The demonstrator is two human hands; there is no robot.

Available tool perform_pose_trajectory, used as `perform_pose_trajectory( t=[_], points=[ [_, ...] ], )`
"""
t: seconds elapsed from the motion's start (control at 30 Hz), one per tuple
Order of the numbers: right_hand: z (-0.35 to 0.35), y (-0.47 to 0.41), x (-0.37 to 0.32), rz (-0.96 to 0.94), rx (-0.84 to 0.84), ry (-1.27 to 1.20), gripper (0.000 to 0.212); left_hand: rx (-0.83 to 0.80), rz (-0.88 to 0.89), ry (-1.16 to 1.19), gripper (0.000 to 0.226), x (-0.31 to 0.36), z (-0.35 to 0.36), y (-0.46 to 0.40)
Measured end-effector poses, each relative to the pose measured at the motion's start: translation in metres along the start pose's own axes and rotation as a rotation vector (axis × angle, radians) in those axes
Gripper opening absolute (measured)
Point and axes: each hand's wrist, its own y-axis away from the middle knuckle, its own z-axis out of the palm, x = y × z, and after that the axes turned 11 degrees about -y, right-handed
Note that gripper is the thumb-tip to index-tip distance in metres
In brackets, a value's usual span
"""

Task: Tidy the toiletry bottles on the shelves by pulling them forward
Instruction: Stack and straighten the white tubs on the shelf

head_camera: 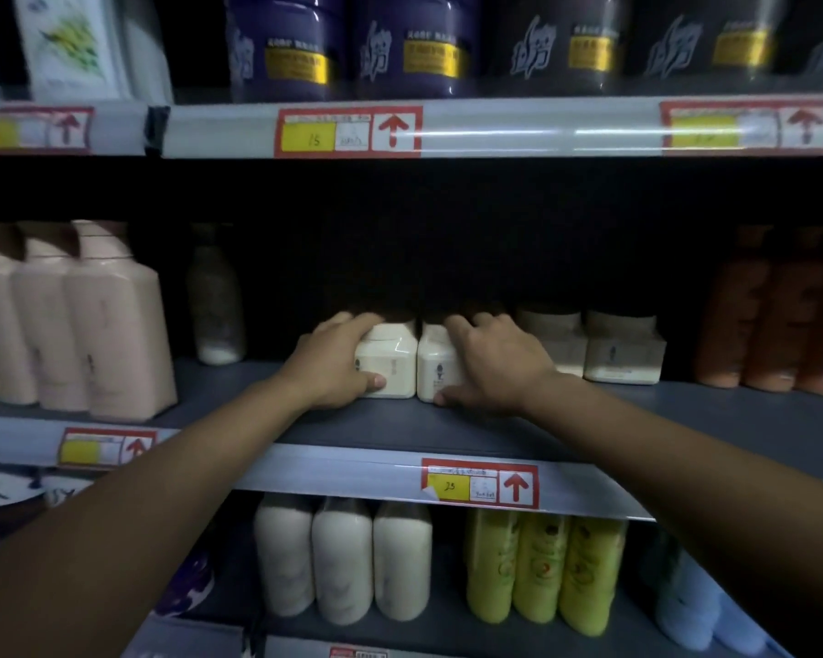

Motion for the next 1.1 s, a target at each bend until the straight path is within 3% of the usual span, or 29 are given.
perform_pose_trajectory(
  t=[0.2,0.47,0.8,1.1],
  points=[
    [-0.002,0.016,-0.016,-0.060,0.055,-0.014,0.104,0.049,0.049,0.065,0.087,-0.007,-0.010,0.026],
    [0.003,0.023,-0.021,-0.090,0.107,-0.028,0.108,0.077,0.077,0.064,0.093,-0.016,-0.013,0.040],
    [0.008,0.024,-0.017,-0.103,0.153,-0.062,0.104,0.072,0.061,0.016,0.094,-0.011,-0.012,0.047],
    [-0.004,0.039,0.000,-0.130,0.101,-0.304,0.093,0.026,-0.081,0.218,0.079,-0.013,-0.006,0.059]
  ],
)
